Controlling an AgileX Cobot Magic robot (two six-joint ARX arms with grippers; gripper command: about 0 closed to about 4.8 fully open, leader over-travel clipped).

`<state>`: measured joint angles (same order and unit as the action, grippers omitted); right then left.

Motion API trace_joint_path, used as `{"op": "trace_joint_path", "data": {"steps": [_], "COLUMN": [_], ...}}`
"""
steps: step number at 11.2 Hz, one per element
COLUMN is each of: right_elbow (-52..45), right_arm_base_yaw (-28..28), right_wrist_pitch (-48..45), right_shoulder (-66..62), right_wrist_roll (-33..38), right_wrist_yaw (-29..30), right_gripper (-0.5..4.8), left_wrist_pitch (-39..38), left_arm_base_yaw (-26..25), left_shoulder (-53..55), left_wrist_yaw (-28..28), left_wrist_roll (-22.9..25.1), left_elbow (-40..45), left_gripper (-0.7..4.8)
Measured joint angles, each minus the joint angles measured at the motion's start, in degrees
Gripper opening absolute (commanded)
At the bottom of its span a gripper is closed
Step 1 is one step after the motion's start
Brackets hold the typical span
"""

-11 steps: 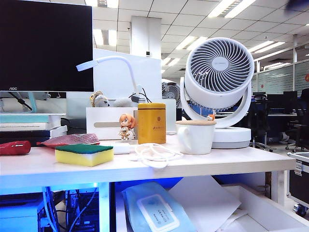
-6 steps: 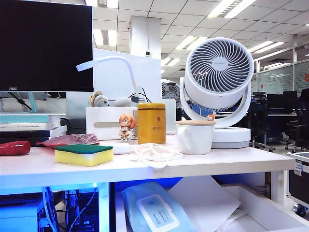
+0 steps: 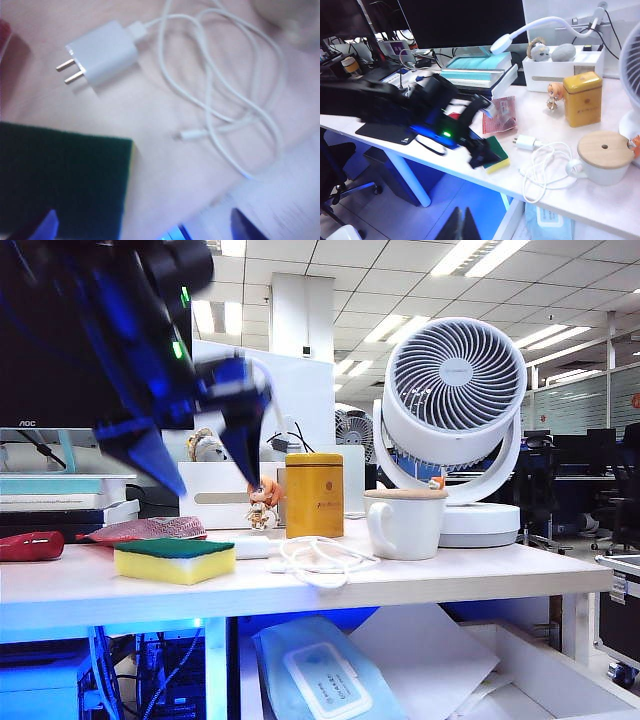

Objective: Open the drawer, place the cleaning sponge inside, then close the drawer.

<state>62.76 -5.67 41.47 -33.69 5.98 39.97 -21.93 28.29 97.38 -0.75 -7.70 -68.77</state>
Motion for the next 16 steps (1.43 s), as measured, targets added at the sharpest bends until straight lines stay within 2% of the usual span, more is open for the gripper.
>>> {"op": "trace_joint_path", "data": {"steps": [3,4,5,6,9,11,12,16], "right_elbow": [0.0,0.0,0.0,0.0,0.0,0.0,0.0,0.0], "right_arm_base_yaw": [0.0,0.0,0.0,0.0,0.0,0.0,0.0,0.0], "right_wrist_pitch": [0.0,1.3,6.5,6.9,6.9,8.3,11.4,13.7], "right_shoulder": [0.0,0.0,0.0,0.0,-0.4,-0.3,-0.8,-1.1], "right_wrist_roll": [0.0,-0.6,-3.3,-3.5,-3.6,-6.1,-8.7,-11.9], "right_wrist_yaw": [0.0,-0.3,-1.9,-2.3,-2.8,-4.3,-5.3,-7.5], "right_gripper": [-0.09,-0.09,-0.09,-0.09,-0.09,-0.09,-0.09,-0.09], "left_wrist_pitch": [3.3,4.5,6.4,6.6,6.6,4.0,0.9,0.6], "left_arm_base_yaw": [0.0,0.0,-0.2,0.1,-0.2,-0.1,0.1,0.3], "left_shoulder": [7.6,9.2,11.3,11.6,12.1,10.2,4.9,-2.6], "left_wrist_yaw": [-2.8,-3.8,-5.2,-6.4,-6.4,-4.7,1.0,13.1], "left_wrist_roll": [-1.8,-2.7,-3.5,-3.3,-3.7,-3.5,-3.4,-2.2], "left_elbow": [0.0,-0.1,-0.5,-0.6,-0.6,-0.2,-0.1,-0.2], "left_gripper": [4.79,3.07,1.26,0.05,-0.06,-0.06,-0.06,-0.06]}}
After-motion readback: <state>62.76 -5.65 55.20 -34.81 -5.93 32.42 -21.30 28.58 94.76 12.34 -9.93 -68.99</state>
